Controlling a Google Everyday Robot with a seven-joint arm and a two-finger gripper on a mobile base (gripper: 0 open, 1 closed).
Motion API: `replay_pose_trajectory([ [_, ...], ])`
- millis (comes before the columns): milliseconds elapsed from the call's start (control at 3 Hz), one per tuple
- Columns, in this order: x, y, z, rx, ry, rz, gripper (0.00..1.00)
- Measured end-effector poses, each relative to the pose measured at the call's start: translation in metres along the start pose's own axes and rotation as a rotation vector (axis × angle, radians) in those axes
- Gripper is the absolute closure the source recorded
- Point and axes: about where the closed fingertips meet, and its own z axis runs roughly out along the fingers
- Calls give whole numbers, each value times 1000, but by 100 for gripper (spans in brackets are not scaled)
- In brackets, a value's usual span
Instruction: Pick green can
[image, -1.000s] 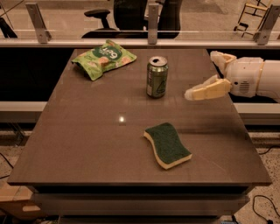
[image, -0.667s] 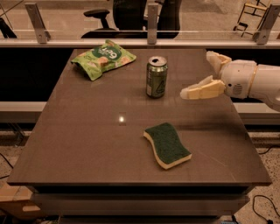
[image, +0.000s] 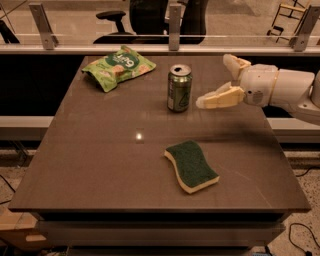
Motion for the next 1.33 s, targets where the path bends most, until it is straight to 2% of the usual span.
replay_pose_trajectory([
  [667, 7, -2, 32, -51, -37, 18, 0],
  [1333, 10, -6, 68, -78, -128, 42, 0],
])
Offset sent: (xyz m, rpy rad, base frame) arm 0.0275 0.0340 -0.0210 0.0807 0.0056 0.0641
